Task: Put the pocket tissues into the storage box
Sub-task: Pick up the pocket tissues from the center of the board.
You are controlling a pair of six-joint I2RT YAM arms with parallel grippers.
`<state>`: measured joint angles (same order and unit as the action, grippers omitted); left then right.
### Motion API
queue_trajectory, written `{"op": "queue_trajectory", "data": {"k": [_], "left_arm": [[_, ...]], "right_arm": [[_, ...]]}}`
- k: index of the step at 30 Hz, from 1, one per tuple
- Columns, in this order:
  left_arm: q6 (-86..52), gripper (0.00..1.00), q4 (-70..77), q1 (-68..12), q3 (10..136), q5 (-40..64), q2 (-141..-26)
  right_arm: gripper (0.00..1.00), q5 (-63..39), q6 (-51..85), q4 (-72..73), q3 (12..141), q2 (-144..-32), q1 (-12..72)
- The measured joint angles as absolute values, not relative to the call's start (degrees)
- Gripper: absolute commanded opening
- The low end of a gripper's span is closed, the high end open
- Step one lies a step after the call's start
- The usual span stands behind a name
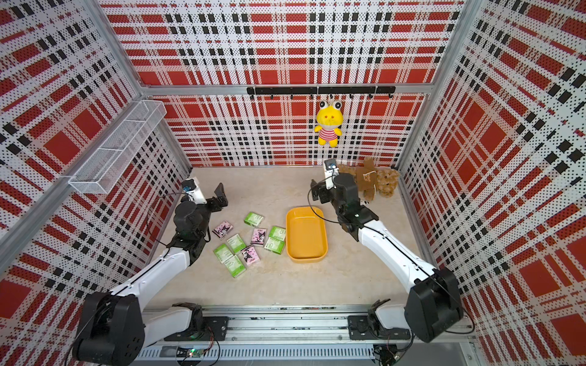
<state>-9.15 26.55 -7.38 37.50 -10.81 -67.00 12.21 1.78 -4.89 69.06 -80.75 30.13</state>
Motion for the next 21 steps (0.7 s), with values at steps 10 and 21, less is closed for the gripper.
{"op": "queue_trajectory", "data": {"k": [10, 21], "left_arm": [[-12.6, 0.91, 11.9, -5.3, 43.1, 1.9, -65.4], [-26.0, 0.95, 15.5, 7.1, 36.0, 16.6, -58.6]], "right_arm": [[1.0, 12.9, 0.0, -26.7, 101.6, -107.4, 45.5], [1.0, 5.5, 0.1, -40.1, 126.9, -130.6, 46.7]]}}
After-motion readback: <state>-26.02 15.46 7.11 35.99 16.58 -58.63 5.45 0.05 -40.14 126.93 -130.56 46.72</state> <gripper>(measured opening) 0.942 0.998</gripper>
